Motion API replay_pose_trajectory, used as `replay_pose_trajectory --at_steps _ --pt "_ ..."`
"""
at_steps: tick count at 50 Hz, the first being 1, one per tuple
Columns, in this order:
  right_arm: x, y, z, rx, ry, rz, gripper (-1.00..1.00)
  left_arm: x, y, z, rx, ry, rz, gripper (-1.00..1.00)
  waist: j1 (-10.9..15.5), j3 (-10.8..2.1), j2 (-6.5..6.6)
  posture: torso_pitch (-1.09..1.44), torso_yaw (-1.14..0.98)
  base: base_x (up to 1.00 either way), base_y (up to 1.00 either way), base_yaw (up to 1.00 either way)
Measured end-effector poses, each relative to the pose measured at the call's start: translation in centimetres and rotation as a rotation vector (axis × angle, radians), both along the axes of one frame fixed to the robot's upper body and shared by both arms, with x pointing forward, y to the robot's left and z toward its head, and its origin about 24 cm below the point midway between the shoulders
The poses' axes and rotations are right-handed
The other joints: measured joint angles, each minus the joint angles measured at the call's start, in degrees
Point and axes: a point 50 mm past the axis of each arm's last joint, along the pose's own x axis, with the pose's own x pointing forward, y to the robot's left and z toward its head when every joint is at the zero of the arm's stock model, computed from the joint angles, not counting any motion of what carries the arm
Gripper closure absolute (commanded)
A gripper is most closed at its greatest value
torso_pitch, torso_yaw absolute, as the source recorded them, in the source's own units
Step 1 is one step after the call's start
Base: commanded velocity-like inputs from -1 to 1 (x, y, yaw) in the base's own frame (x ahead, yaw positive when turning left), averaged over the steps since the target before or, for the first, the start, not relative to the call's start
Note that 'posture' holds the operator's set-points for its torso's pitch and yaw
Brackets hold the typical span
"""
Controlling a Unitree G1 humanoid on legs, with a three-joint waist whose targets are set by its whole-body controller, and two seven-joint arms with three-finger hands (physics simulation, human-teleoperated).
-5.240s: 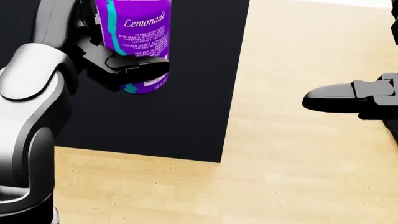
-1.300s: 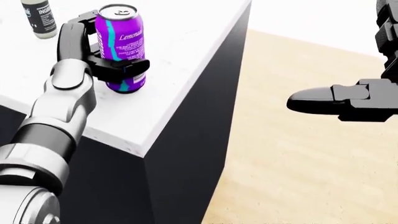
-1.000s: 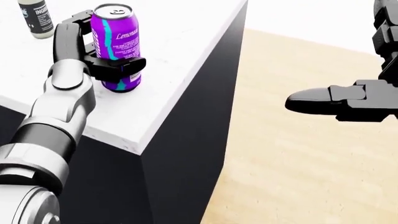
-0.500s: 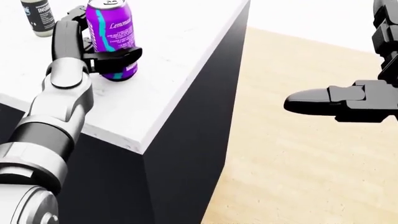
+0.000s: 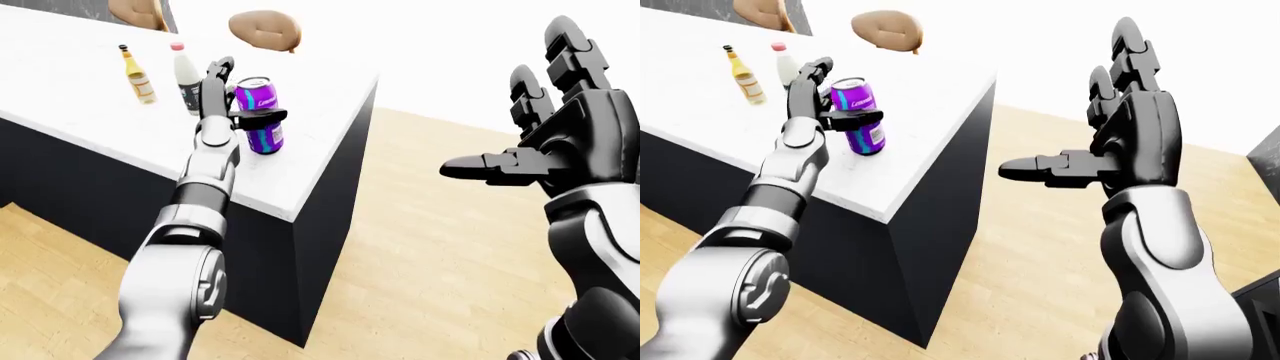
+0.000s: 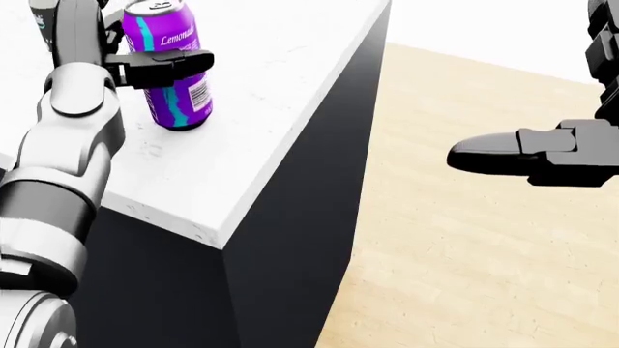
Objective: Move the drinks to the dining counter.
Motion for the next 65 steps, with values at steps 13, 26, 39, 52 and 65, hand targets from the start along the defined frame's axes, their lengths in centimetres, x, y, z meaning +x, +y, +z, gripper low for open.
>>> replay_pose_trajectory --at_steps 13,26,39,52,65 --pt "-0.1 0.1 0.0 0.002 0.000 0.001 -1.00 -0.9 0.0 2.3 0.008 -0.059 -0.020 -1.00 -0.03 0.56 0.01 0.00 0.00 0.00 0.00 0.00" --pt "-0.4 -0.2 0.3 0.006 -0.011 -0.005 -1.00 -6.7 -0.2 4.8 0.015 -0.184 -0.096 -1.00 -0.43 0.89 0.65 0.00 0.00 0.00 0.00 0.00" --pt "-2.9 -1.7 0.2 0.047 -0.078 -0.042 -1.00 -18.1 1.1 3.0 0.011 -0.254 -0.207 -1.00 0.12 1.21 0.56 0.00 0.00 0.00 0.00 0.00" --pt "-11.0 -5.6 0.0 0.177 -0.199 -0.123 -1.00 -25.8 3.6 -1.0 -0.034 -0.257 -0.167 -1.00 0.38 1.33 0.21 0.00 0.00 0.00 0.00 0.00" --pt "-17.0 -8.5 -5.1 0.290 -0.229 -0.235 -1.00 -31.1 4.4 -3.4 -0.100 -0.391 -0.063 -1.00 0.02 1.40 0.85 0.00 0.00 0.00 0.00 0.00"
